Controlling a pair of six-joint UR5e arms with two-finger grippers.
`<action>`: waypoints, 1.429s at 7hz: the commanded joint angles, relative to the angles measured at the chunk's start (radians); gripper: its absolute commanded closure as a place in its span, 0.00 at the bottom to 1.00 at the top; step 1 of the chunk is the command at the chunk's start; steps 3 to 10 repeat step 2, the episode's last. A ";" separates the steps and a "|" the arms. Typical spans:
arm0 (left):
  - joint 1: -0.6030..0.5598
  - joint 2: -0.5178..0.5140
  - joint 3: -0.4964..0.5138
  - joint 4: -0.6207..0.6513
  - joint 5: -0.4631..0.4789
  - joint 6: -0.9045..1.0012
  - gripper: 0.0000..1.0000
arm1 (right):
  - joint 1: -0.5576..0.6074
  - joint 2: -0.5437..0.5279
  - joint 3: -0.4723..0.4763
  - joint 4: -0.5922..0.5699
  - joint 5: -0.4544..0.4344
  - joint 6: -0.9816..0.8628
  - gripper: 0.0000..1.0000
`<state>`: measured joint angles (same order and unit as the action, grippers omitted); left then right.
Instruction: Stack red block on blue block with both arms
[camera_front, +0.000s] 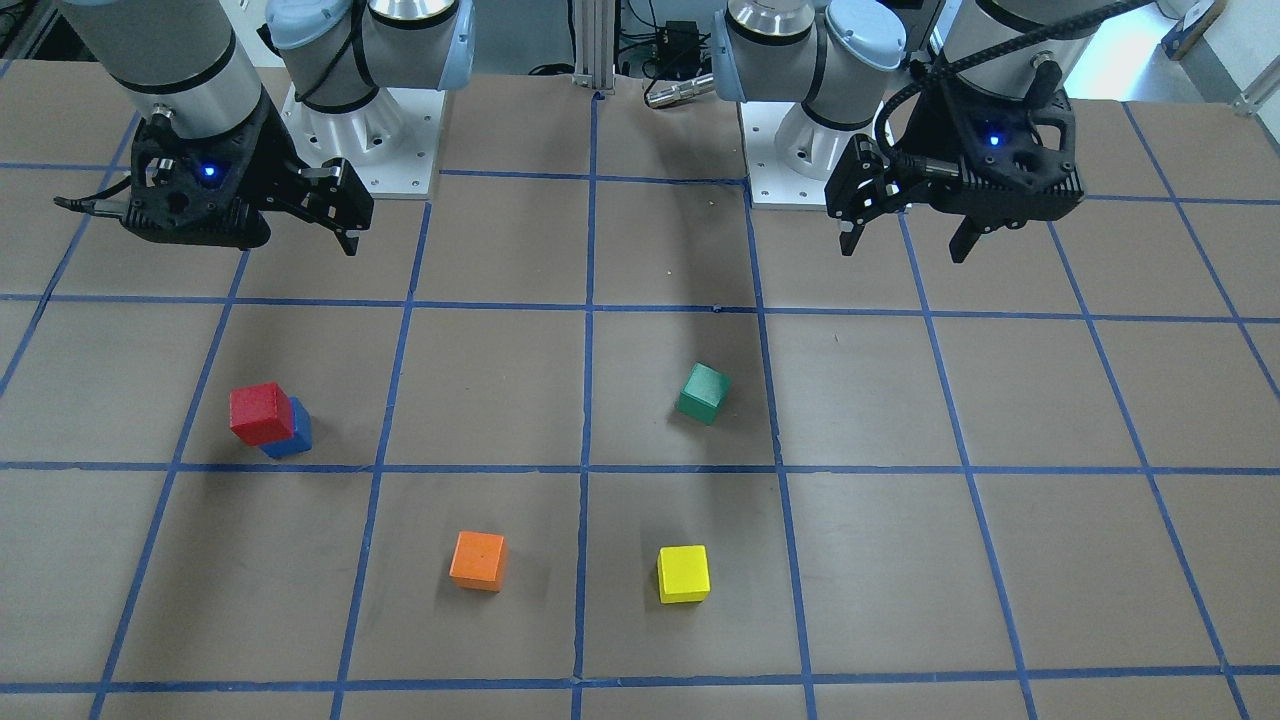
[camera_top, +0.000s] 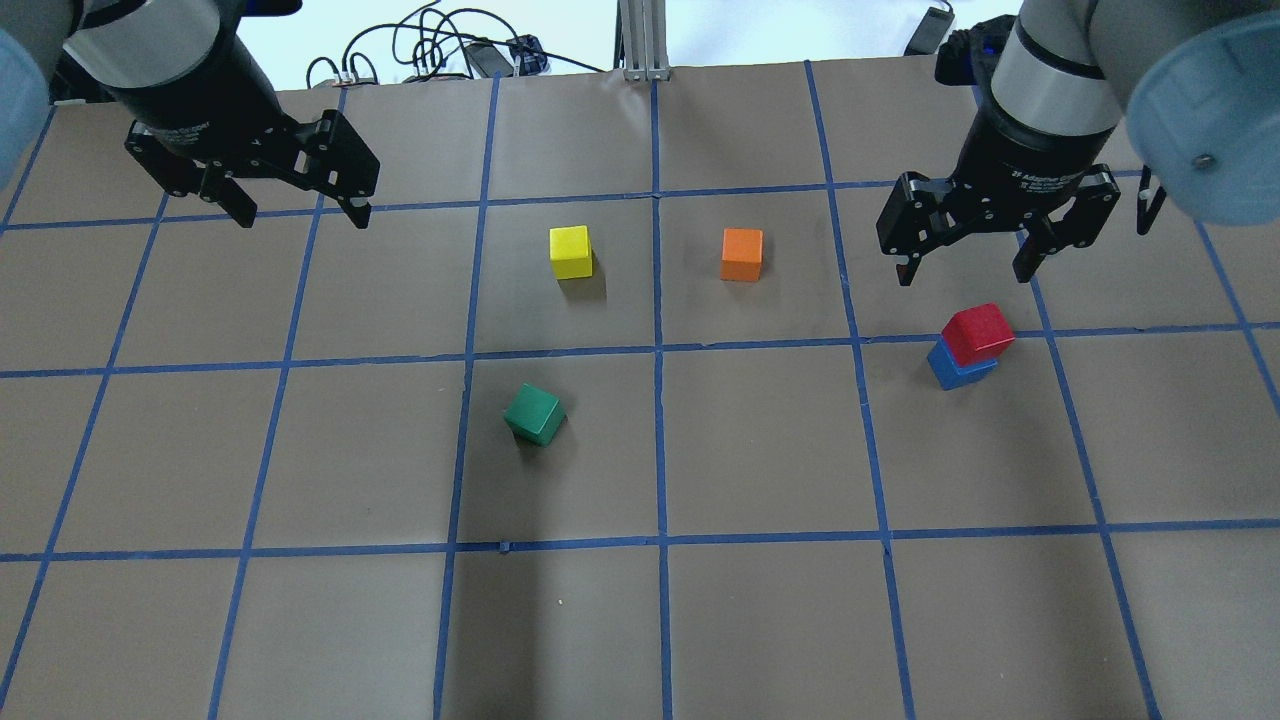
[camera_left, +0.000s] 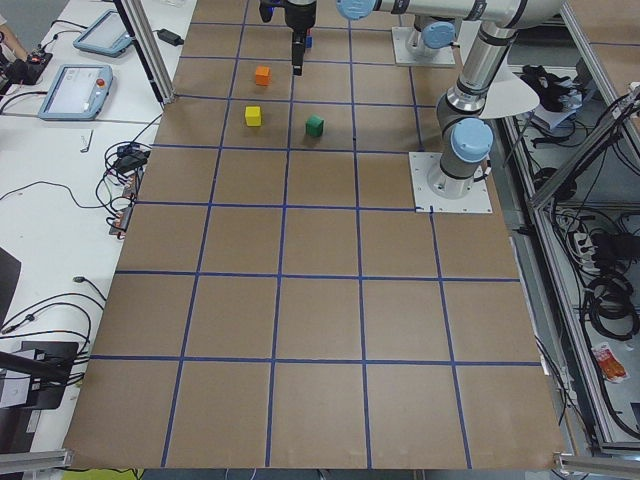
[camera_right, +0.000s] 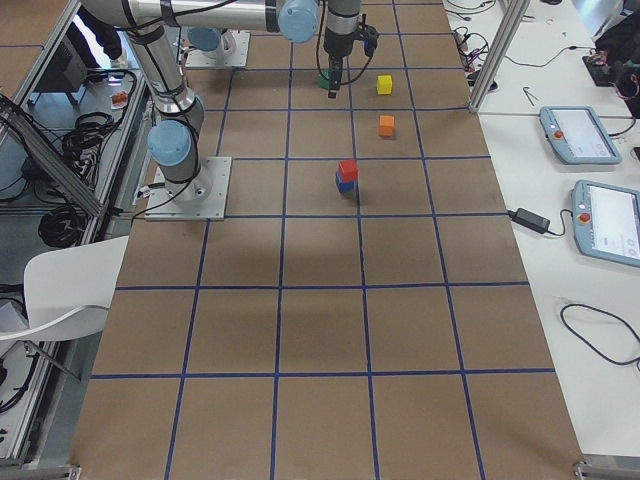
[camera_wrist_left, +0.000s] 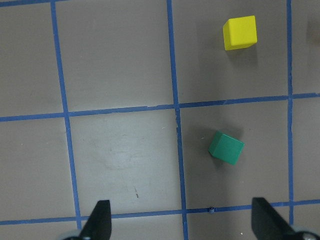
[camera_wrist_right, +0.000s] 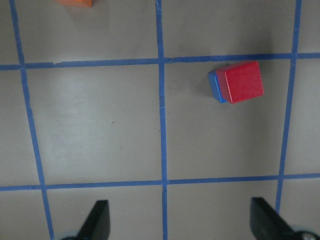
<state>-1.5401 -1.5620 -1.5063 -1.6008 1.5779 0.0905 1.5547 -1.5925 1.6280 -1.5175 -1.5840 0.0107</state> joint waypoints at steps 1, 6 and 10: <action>0.000 -0.001 0.000 0.001 0.001 0.000 0.00 | -0.001 -0.004 0.001 -0.010 0.002 0.002 0.00; 0.000 0.000 0.001 0.001 0.005 0.000 0.00 | -0.001 -0.004 0.000 -0.010 0.002 0.002 0.00; 0.000 0.000 0.001 0.001 0.005 0.000 0.00 | -0.001 -0.004 0.000 -0.010 0.002 0.002 0.00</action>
